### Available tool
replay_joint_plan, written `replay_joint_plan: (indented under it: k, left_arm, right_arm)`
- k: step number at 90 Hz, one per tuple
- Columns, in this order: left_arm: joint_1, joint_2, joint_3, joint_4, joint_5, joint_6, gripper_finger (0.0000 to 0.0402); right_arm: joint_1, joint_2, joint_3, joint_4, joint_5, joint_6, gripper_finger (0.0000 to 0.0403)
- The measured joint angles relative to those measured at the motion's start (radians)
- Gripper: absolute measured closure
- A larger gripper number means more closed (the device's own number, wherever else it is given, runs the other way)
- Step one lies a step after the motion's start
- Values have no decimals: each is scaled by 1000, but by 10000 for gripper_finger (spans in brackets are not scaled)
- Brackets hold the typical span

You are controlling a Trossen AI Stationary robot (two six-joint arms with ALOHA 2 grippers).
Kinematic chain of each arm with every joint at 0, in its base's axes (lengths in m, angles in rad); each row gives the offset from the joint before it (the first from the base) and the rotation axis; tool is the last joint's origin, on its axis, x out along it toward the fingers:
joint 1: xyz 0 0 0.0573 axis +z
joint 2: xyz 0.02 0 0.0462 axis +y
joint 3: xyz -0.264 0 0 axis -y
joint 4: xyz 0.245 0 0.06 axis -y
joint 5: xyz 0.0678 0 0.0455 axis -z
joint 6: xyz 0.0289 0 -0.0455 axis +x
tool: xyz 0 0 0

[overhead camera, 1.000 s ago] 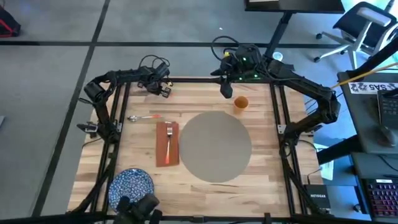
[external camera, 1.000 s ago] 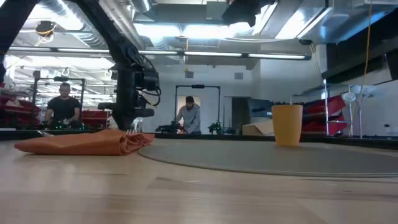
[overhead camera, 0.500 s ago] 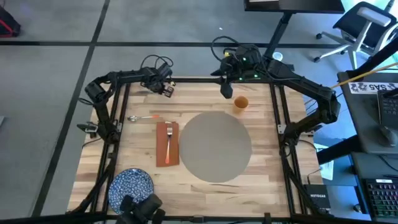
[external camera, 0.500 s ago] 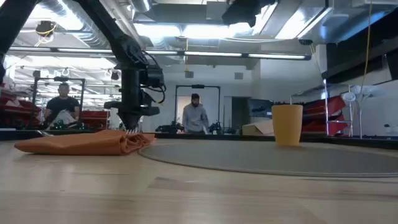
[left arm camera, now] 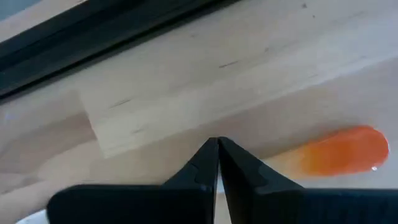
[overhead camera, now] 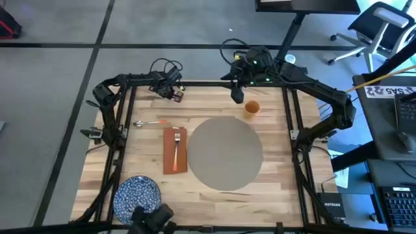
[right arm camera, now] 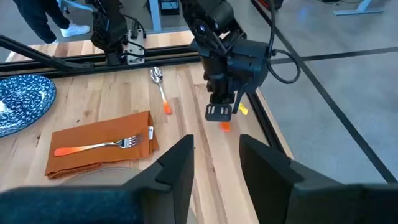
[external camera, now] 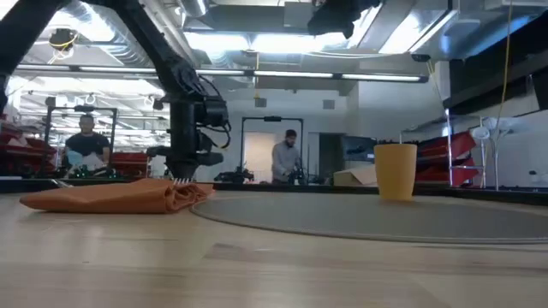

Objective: Set table place
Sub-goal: Put the orange knife on the gray mat

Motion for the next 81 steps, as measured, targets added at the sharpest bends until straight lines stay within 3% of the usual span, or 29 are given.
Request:
replay_joint_plan:
  k: [34,56,81]
  left_arm:
    - [-93,11,102,39,69,-20,401]
    - [-92,10,175,-175,-77,19,401]
    - [-25,10,177,-299,-148,28,401]
  right_arm:
    - [0,-1,0,3,0,-6,288]
    - [0,-1,0,1,0,-8,288]
    - [0,-1,0,-24,1,-7,288]
